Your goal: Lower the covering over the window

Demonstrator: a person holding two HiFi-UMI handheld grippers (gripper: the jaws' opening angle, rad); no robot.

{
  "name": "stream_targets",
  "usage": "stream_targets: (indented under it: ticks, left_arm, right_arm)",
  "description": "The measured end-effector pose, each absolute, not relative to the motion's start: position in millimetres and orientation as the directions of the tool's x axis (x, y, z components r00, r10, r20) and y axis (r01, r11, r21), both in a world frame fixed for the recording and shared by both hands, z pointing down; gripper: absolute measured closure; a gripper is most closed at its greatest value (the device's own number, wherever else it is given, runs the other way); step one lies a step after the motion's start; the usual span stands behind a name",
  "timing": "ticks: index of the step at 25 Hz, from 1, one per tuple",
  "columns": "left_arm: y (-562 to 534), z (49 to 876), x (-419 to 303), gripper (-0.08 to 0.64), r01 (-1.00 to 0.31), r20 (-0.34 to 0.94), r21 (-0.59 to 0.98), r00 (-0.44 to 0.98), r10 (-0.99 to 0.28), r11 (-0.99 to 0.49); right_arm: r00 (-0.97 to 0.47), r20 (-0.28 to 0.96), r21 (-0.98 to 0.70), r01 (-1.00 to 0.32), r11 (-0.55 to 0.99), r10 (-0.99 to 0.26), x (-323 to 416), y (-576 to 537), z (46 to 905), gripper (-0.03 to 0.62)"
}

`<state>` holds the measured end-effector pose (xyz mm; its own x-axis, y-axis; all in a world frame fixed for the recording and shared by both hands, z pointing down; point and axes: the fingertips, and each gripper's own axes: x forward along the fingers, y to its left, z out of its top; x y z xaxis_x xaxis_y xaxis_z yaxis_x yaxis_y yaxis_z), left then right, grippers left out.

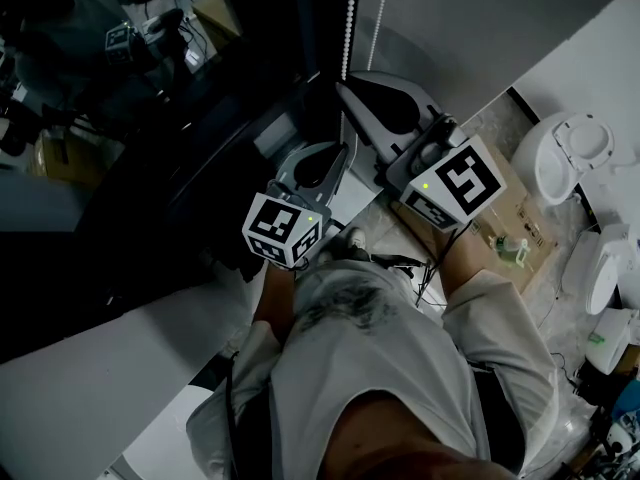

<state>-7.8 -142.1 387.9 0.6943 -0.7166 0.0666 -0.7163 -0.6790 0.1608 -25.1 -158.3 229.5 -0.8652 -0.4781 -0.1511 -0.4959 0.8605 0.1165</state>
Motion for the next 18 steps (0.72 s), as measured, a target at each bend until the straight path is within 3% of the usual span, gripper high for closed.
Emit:
stream_targets:
  ticks: [12,18]
  left_arm:
    - [-110,475,4,0.549,-0.692,0.245,0.258,0.722,-0.648,-0.674]
    - [-103,486,2,0.548,-0.689,0.259,0.272,0.725,-0.638,-0.672]
  right_arm:
    - [-0.866,0.013,-0.005,-0.499,0.866,-0.499,-31,-155,324,0.574]
    - [-0.866,0.058,-0.054,-0.5,0.864,-0.497,-35,-150,354,0.574]
